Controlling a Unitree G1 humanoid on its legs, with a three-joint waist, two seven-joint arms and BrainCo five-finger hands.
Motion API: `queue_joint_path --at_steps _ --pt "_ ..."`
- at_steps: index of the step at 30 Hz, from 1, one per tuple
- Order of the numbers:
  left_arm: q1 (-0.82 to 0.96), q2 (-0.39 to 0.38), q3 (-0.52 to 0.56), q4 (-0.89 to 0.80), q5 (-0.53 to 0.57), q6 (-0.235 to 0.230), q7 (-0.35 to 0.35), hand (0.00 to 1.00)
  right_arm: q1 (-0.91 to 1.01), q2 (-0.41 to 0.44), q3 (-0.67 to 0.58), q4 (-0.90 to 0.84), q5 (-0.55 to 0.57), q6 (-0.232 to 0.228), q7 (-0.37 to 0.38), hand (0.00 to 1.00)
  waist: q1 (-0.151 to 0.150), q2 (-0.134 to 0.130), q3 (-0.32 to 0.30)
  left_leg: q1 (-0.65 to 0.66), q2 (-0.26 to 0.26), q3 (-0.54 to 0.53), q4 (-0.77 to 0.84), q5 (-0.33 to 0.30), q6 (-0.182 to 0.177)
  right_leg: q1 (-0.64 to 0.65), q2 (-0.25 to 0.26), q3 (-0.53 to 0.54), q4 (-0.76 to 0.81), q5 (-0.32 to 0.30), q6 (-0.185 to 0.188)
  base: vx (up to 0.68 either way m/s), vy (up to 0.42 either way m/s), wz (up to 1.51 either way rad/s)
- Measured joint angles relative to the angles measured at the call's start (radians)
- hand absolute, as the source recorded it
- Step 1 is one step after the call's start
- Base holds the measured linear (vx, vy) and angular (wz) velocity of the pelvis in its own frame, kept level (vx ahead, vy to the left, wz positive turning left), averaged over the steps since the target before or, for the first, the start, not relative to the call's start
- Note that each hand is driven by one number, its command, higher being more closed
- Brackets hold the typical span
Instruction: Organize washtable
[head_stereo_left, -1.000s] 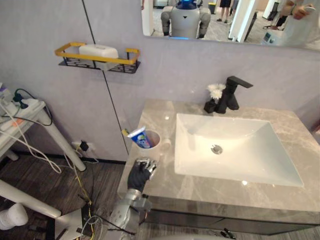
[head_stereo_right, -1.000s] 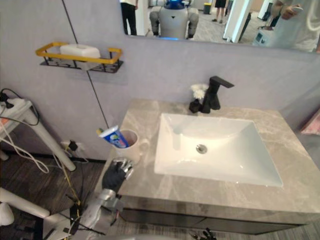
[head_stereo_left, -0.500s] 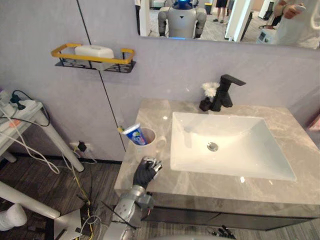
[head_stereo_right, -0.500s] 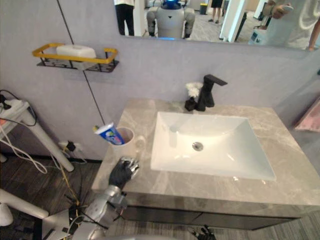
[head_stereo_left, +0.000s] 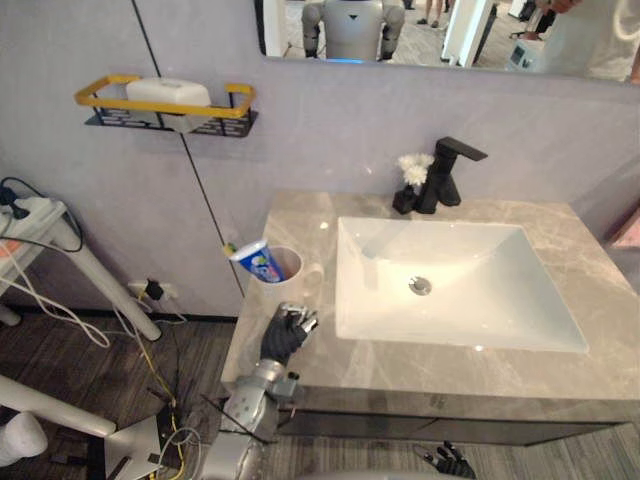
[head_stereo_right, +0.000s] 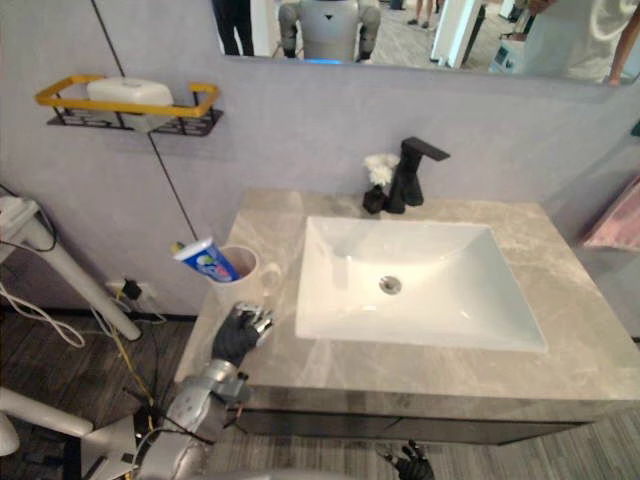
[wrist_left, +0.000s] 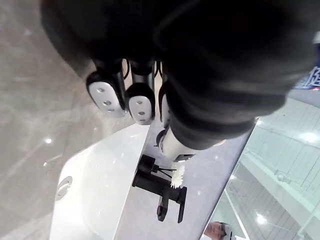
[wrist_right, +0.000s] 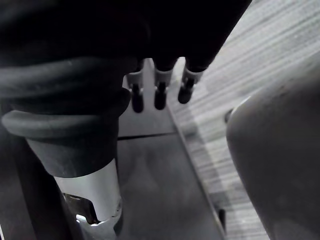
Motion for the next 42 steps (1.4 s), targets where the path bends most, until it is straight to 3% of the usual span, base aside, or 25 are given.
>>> queue_joint_path --at_steps 18,42 --pt "0.009 0.001 0.109 -0.01 0.0 -0.013 0.015 1.0 -0.006 -0.001 0.0 0.004 -0.003 0.003 0.019 0.0 0.001 -0.001 0.009 -0.001 0.0 0.0 0.0 0.0 0.0 -0.001 0.0 -0.001 0.0 0.0 0.0 0.0 -0.002 0.0" --pt "-0.022 0.056 0.109 -0.009 0.044 -0.014 0.017 1.0 -0.008 -0.017 -0.01 0.004 -0.036 0.005 0.022 0.0 -0.002 0.0 0.008 -0.013 -0.001 0.042 0.0 -0.002 0.003 -0.036 0.002 0.045 -0.003 0.016 0.002 -0.01 -0.009 -0.05"
